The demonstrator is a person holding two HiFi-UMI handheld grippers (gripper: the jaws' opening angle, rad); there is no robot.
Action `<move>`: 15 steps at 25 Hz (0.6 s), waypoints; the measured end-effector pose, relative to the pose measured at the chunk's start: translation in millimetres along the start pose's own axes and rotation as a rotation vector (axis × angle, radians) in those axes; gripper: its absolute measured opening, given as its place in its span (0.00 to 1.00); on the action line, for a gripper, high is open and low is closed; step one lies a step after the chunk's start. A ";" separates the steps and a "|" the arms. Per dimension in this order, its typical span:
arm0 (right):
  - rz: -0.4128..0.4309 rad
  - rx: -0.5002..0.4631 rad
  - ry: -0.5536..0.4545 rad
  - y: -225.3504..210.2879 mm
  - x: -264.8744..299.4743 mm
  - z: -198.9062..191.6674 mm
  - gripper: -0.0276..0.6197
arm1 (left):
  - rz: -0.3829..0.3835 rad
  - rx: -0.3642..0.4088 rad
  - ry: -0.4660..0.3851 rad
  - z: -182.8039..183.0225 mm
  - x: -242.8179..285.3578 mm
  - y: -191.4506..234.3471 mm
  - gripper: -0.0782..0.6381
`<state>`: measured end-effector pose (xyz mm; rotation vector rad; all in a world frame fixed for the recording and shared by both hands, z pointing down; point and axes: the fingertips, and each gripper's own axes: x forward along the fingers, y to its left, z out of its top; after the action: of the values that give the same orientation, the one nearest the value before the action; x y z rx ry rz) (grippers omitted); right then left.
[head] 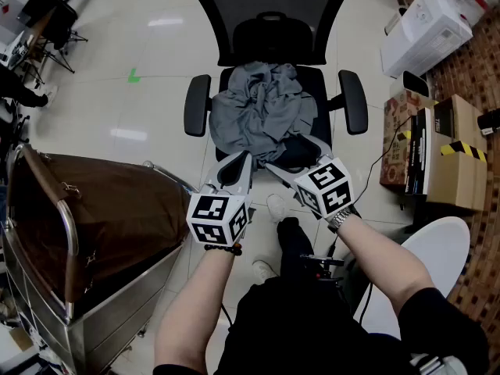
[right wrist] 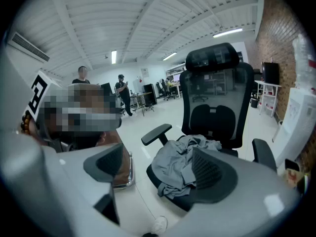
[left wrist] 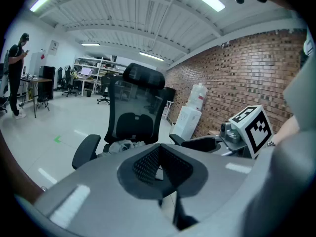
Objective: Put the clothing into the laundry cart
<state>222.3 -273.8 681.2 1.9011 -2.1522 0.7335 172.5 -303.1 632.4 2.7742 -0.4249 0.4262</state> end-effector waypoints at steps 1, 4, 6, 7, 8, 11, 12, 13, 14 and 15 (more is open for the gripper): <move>-0.002 -0.003 0.003 -15.4 17.4 -2.2 0.72 | 0.004 -0.003 0.004 -3.1 17.2 11.7 0.11; -0.014 -0.009 0.026 -62.1 68.6 -15.3 0.76 | 0.018 -0.018 0.017 -15.4 68.1 45.5 0.11; -0.022 -0.006 0.060 -92.2 101.6 -30.7 0.79 | 0.030 -0.035 0.029 -25.5 101.0 66.6 0.11; -0.025 -0.003 0.080 -106.6 117.3 -39.1 0.80 | 0.035 -0.044 0.037 -29.9 117.0 76.7 0.11; -0.027 0.002 0.103 -120.4 132.4 -47.1 0.82 | 0.040 -0.052 0.047 -33.5 132.5 86.4 0.11; -0.035 0.023 0.182 -155.2 173.6 -70.3 0.88 | 0.054 -0.082 0.090 -42.1 172.1 114.3 0.11; -0.035 0.032 0.213 -163.8 185.6 -80.8 0.90 | 0.059 -0.095 0.102 -47.2 182.1 122.4 0.11; -0.034 0.040 0.245 -171.4 197.2 -93.0 0.90 | 0.064 -0.107 0.112 -53.9 191.4 130.2 0.11; -0.032 0.045 0.276 -178.5 208.8 -105.6 0.91 | 0.068 -0.118 0.118 -61.5 200.8 137.8 0.11; -0.030 0.046 0.303 -185.7 220.1 -117.4 0.92 | 0.073 -0.126 0.123 -69.0 210.4 144.8 0.11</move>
<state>343.2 -424.0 925.2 1.7096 -1.9331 1.0004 299.8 -462.5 800.7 2.6014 -0.5057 0.5636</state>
